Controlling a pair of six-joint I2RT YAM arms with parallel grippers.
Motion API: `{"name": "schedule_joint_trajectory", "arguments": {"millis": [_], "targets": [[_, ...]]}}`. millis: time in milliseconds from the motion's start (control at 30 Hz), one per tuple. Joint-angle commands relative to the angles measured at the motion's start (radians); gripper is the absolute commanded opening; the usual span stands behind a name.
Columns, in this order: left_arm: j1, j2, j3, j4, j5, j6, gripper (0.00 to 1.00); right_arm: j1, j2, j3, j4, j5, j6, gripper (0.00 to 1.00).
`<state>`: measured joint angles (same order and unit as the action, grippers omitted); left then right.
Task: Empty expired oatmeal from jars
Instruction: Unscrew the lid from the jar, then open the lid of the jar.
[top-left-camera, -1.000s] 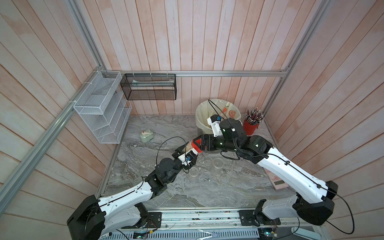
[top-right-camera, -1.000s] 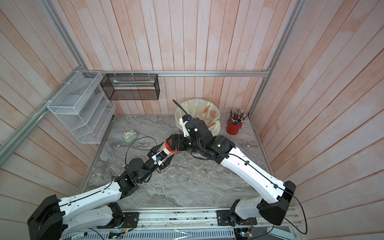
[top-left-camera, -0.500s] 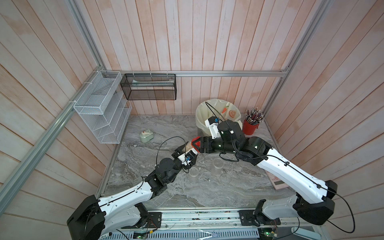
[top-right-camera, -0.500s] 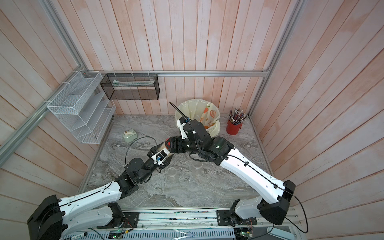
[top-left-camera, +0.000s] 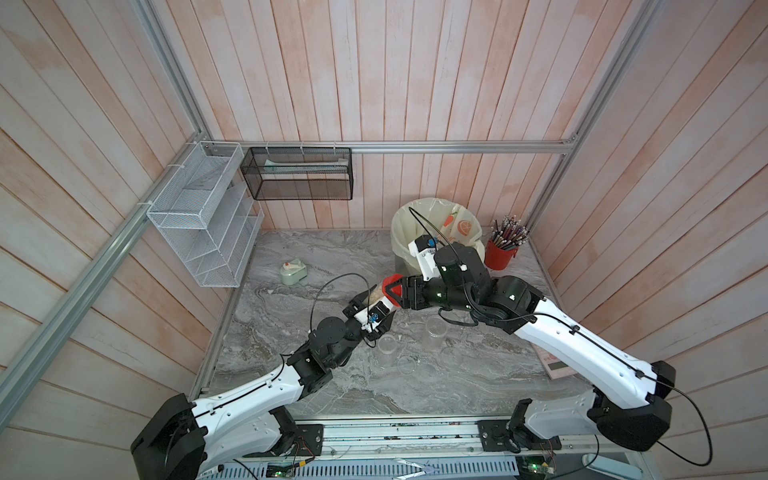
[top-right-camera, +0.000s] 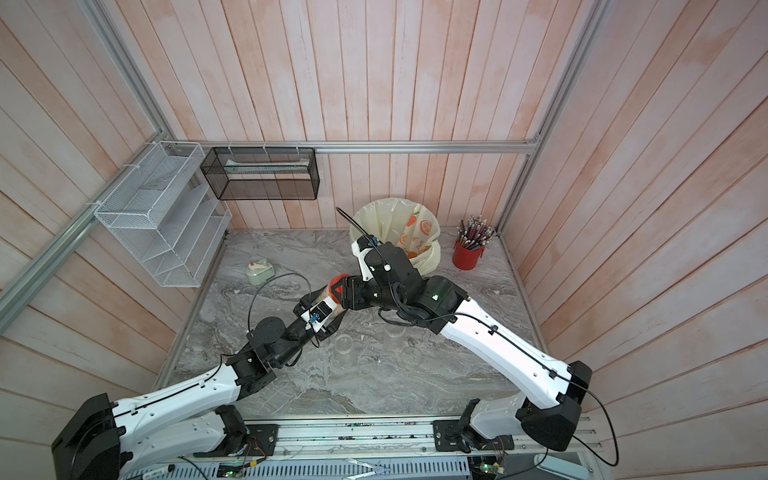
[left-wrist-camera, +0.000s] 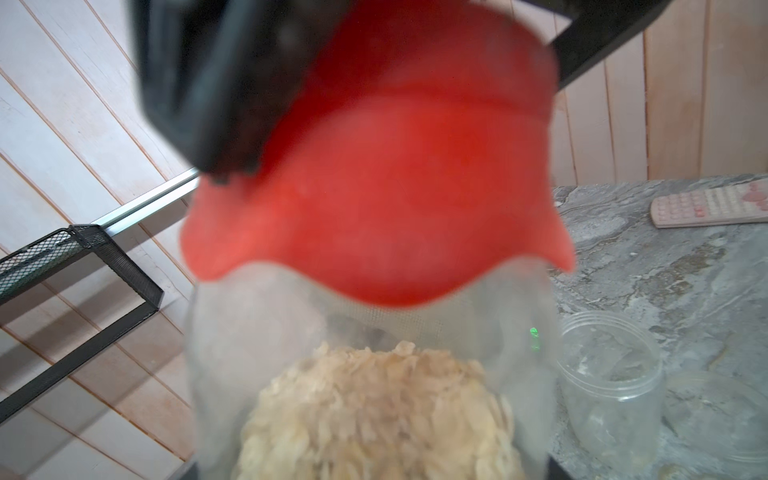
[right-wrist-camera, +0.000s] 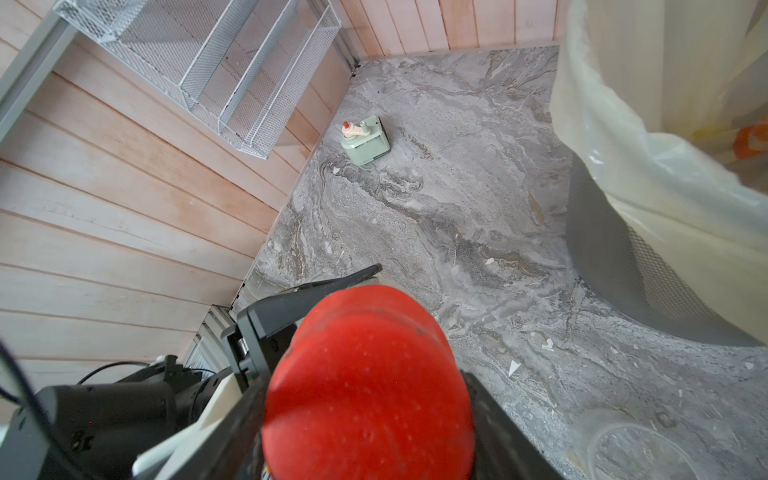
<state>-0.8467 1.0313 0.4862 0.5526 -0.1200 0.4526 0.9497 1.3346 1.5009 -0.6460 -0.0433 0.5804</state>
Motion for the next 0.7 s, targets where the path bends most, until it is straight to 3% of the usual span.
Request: {"name": "schedule_joint_trajectory", "arguments": {"millis": [0, 200, 433, 667], "targets": [[0.027, -0.062, -0.040, 0.082, 0.115, -0.155, 0.03, 0.003, -0.047, -0.014, 0.032, -0.056, -0.132, 0.33], [0.083, -0.080, -0.100, 0.093, 0.254, -0.284, 0.00, -0.008, -0.009, 0.071, 0.028, -0.288, -0.309, 0.29], [0.099, -0.109, -0.131, 0.104, 0.264, -0.332, 0.00, -0.011, 0.078, 0.185, -0.041, -0.483, -0.492, 0.26], [0.112, -0.155, -0.168, 0.118, 0.247, -0.375, 0.00, -0.046, 0.146, 0.308, -0.140, -0.511, -0.624, 0.25]]}}
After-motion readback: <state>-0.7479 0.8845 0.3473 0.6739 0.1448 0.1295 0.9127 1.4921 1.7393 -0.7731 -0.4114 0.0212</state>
